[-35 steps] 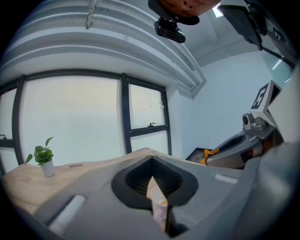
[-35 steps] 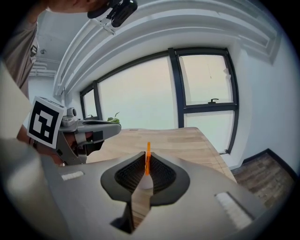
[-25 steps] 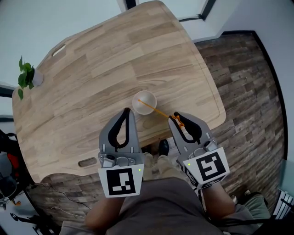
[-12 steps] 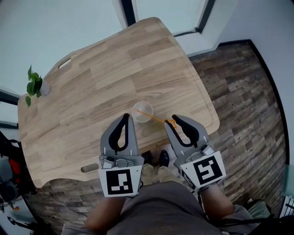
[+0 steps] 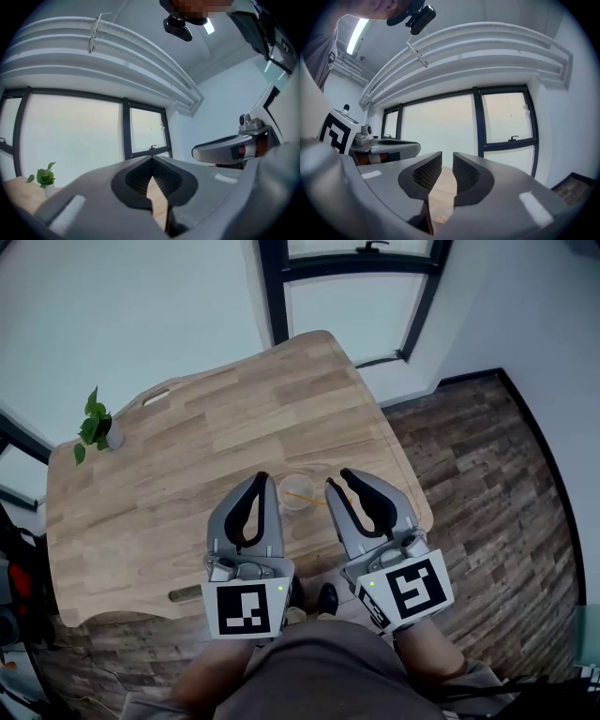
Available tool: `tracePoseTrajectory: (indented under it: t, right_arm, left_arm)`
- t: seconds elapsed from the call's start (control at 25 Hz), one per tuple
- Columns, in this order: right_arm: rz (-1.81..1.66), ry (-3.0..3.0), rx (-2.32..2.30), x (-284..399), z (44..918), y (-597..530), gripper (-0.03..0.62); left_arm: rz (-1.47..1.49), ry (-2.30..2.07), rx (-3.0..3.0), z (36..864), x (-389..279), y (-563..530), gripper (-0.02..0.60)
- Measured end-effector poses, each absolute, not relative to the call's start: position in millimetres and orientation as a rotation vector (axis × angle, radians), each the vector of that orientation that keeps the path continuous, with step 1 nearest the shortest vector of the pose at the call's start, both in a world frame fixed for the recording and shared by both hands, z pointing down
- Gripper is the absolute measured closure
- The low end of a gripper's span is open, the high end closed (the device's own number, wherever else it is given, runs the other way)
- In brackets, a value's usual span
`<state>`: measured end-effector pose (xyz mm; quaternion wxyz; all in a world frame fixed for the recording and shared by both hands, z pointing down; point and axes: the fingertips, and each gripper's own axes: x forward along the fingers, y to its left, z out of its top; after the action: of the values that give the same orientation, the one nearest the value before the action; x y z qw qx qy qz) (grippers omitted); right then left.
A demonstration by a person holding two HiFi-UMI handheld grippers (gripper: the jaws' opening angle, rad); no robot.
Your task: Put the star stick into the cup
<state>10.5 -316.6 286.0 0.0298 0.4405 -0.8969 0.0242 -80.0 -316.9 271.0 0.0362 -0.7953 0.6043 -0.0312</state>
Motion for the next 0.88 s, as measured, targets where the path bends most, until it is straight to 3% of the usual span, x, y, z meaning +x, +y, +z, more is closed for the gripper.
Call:
tracePoseTrajectory:
  t: [0.24,0.88]
  right_arm:
    - [-0.066,-2.786,1.426,5.1,251.4,-312.4,0.566]
    - [-0.139,-2.743,1.481,5.6,244.8,-304.9,0.569]
  left_arm:
    - [-0.018,1.836,-2.384,241.1,-87.0,-309.7,0.581]
    - [0.013,1.783,-2.391,233.2,-80.8,-301.3,0.581]
